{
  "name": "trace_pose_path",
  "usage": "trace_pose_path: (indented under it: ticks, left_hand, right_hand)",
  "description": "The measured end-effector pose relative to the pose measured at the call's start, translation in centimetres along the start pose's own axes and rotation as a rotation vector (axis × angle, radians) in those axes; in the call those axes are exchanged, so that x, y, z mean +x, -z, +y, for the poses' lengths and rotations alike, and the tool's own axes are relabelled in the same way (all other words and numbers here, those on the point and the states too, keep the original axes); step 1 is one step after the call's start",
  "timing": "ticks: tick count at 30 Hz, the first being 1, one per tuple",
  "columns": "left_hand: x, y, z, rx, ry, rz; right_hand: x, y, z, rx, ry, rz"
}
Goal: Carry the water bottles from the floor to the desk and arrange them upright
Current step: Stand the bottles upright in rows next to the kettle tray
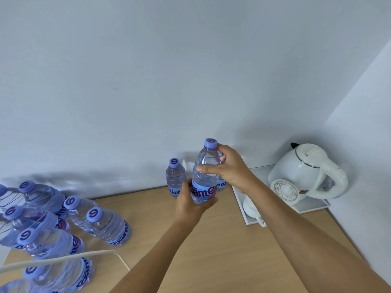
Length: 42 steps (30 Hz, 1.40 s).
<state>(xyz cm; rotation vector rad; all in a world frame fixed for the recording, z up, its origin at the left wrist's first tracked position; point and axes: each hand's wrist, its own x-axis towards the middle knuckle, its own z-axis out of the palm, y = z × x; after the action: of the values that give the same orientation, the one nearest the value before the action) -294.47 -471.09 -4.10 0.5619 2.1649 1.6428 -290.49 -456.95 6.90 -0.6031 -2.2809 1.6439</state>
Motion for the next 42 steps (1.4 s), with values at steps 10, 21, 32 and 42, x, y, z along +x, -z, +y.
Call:
trace_pose_path:
  ticks: [10,21,32,42]
  left_hand:
    - [1.9,-2.0,-3.2,0.059,0.046,-0.025]
    - [4.6,-3.9,-6.6,0.113,0.159,0.003]
    - [6.8,-5.0,-6.9,0.109,0.217,0.105]
    - [7.9,-6.4,-6.3,0.052,0.256,0.225]
  right_hand:
    - [0.3,-1.3,5.1,-0.122,-0.023,0.017]
    - [1.2,-3.3,8.9,-0.166,-0.063,0.023]
    - [3.0,-4.2,8.9,-0.197,-0.042,0.052]
    - [4.6,-4.6,7.6,-0.381,-0.078,0.06]
